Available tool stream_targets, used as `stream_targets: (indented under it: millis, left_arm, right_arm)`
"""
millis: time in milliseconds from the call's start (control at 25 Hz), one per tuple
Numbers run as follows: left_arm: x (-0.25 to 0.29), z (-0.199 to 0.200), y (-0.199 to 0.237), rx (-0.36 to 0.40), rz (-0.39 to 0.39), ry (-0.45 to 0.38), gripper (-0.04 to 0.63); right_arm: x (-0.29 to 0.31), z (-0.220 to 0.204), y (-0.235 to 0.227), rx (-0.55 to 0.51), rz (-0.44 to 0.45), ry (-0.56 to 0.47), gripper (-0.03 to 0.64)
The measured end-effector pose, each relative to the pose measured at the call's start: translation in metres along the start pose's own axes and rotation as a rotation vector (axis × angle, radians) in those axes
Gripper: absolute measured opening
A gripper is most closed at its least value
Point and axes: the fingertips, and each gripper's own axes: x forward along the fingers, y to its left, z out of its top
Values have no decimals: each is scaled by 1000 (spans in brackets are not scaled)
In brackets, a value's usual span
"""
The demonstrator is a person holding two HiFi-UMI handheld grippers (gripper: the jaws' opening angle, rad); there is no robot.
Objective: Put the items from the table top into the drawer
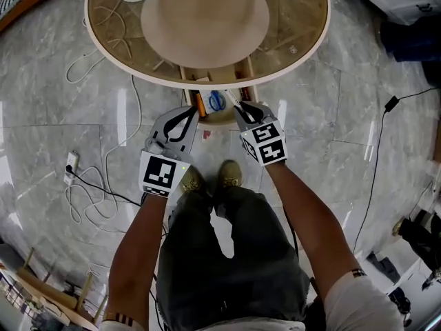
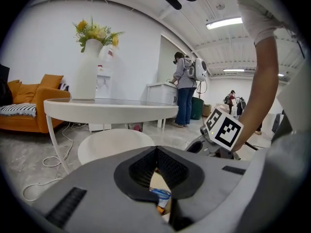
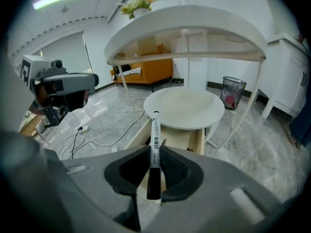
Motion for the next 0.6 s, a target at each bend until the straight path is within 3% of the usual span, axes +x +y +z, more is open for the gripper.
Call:
stream_targets:
  millis: [600]
  left_arm:
    - [34,-55,23,16,-10,-9,0]
  right_arm:
    - [85,-48,-26,-52,-15,206,66]
